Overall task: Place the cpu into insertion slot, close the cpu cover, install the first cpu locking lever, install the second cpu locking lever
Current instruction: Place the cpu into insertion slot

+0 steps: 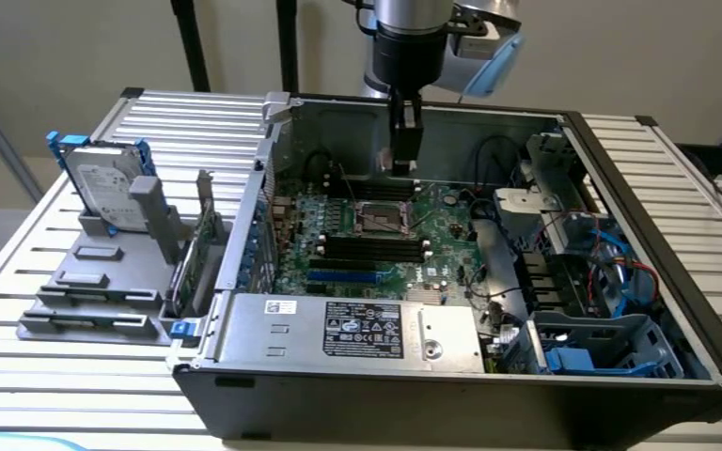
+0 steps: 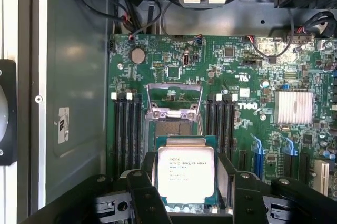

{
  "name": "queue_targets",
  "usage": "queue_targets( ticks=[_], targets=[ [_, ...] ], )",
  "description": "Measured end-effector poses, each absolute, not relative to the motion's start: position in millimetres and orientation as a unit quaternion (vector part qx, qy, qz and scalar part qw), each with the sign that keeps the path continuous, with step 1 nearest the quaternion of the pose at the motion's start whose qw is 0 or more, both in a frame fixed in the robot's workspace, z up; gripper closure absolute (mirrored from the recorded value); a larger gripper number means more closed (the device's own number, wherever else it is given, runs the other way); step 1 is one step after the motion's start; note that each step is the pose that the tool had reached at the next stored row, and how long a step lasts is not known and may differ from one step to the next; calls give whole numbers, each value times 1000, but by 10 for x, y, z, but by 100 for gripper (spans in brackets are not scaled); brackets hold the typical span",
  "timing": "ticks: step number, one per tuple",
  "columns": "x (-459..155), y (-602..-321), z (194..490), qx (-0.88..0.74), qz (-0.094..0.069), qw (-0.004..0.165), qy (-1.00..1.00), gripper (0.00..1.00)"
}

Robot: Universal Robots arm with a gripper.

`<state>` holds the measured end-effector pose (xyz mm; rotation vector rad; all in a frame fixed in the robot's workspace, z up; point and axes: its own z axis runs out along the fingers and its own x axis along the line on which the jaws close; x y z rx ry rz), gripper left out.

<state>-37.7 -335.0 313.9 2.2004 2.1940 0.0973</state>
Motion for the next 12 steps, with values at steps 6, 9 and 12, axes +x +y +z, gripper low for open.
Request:
queue_targets(
  ticks=[6, 9, 12],
  targets=[
    [-377, -3296, 3030, 708, 31, 16, 706, 45],
    [-378, -3270, 2974, 708, 31, 16, 706, 45],
    [-377, -3257, 2921, 708, 31, 16, 706, 45]
  ],
)
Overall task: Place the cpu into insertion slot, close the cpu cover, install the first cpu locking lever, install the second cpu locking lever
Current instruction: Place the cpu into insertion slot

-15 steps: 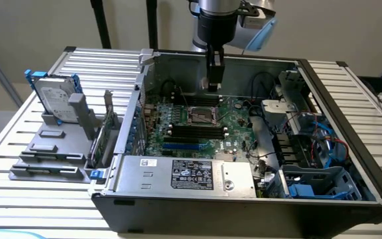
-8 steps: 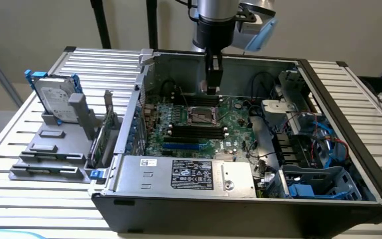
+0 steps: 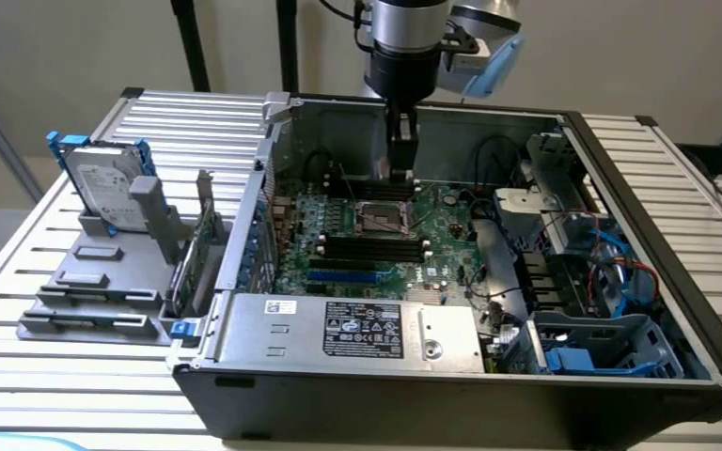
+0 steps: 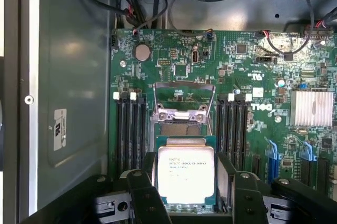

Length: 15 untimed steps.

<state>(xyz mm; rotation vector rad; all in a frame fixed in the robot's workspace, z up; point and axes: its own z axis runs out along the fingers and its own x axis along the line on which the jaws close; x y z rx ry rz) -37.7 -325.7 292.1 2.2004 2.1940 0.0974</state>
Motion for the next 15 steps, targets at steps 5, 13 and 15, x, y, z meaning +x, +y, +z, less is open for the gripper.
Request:
queue_targets(
  ticks=[5, 13, 15],
  targets=[
    [-377, -3252, 2830, 708, 31, 16, 706, 45],
    [-377, -3253, 2684, 708, 31, 16, 706, 45],
    [-377, -3253, 2648, 708, 31, 16, 706, 45]
  ],
)
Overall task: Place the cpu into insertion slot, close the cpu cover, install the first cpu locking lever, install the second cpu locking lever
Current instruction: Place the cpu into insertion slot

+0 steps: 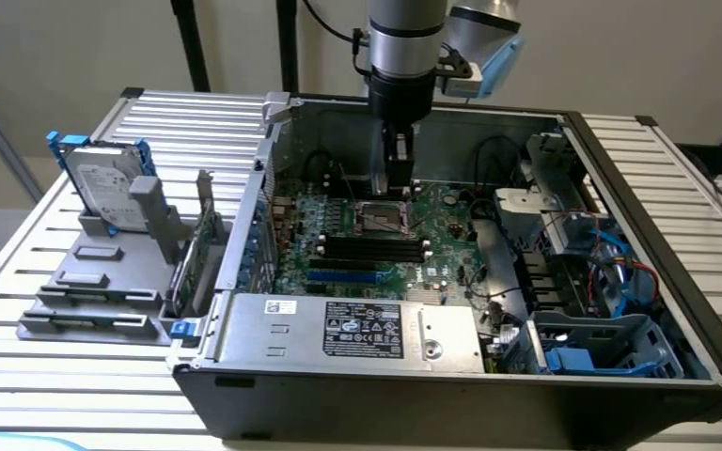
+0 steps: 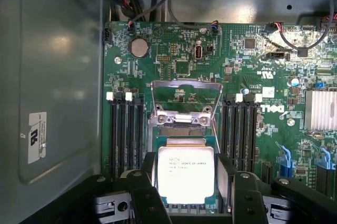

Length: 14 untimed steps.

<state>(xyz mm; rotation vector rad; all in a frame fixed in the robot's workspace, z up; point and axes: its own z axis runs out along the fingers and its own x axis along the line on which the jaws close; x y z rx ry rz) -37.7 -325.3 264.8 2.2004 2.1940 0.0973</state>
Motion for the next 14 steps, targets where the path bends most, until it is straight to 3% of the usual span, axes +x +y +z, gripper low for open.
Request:
queue_targets(
  ticks=[14],
  targets=[
    [-378, -3295, 2398, 708, 31, 16, 706, 45]
  ],
)
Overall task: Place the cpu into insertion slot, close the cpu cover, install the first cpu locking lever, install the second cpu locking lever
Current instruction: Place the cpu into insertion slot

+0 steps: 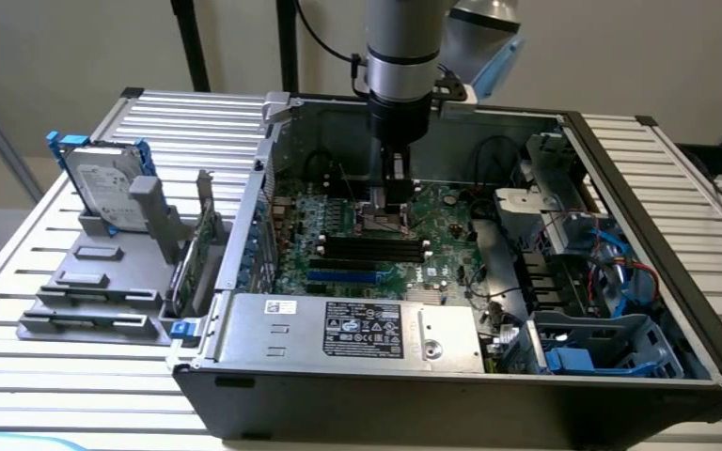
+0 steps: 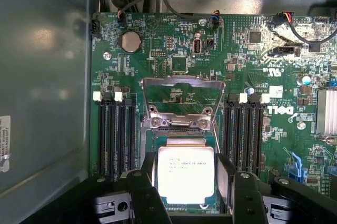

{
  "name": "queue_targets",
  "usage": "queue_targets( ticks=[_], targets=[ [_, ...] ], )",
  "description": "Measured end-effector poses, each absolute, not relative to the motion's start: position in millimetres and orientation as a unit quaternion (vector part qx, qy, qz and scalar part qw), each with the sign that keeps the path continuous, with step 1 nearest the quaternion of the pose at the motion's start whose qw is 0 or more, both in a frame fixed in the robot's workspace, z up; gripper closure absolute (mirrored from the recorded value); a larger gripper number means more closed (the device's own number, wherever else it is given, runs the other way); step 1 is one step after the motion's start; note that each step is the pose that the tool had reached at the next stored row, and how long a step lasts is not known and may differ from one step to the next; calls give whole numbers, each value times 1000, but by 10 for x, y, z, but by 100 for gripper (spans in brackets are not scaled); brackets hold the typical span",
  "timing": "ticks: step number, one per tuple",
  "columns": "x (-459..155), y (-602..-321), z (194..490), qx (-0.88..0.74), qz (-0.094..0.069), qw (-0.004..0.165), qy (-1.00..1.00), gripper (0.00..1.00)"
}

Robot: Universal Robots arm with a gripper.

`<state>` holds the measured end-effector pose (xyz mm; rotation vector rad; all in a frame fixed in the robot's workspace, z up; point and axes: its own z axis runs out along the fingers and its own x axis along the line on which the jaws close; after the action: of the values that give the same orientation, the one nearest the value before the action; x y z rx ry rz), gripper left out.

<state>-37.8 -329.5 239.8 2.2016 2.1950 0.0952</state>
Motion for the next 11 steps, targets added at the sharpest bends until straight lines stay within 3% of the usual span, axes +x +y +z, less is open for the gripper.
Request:
queue_targets(
  ticks=[11],
  targets=[
    [-387, -3299, 2286, 708, 31, 14, 706, 45]
  ],
)
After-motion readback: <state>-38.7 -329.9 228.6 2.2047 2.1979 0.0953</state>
